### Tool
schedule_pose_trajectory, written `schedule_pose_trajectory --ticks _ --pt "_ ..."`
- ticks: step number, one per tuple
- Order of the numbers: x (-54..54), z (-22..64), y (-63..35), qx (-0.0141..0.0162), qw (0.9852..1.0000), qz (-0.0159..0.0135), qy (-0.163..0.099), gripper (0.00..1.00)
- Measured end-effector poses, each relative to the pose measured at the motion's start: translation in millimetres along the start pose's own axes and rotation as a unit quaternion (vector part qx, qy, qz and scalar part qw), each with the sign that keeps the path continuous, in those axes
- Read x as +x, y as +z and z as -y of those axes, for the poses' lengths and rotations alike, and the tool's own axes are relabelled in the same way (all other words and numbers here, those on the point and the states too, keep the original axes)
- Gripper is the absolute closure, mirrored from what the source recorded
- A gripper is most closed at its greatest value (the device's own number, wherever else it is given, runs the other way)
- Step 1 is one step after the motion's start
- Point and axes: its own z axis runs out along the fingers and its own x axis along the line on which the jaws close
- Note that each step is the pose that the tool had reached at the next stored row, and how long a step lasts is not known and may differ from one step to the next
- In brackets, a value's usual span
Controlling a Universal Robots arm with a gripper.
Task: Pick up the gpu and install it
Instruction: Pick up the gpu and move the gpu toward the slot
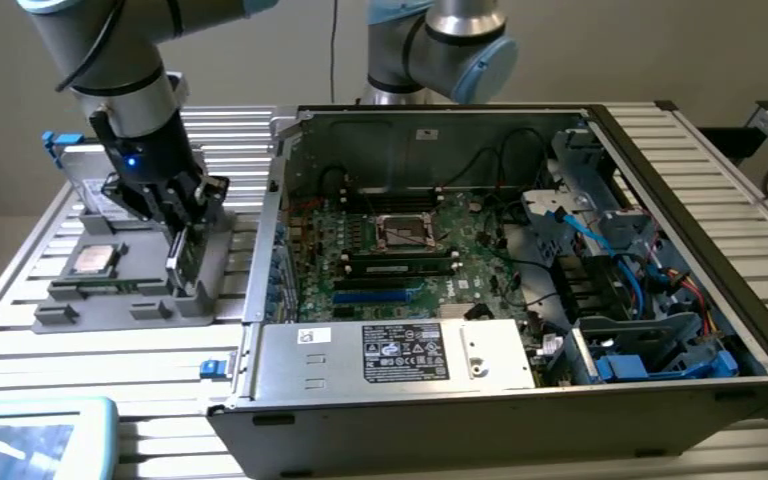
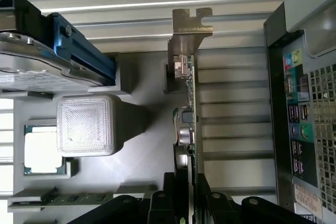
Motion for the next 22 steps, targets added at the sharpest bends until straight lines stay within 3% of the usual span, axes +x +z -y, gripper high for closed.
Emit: schedule_pose_trajectory --ticks 22 --pt "2.6 -7.3 -100.1 0.0000 1.0000 0.0000 0.000 0.73"
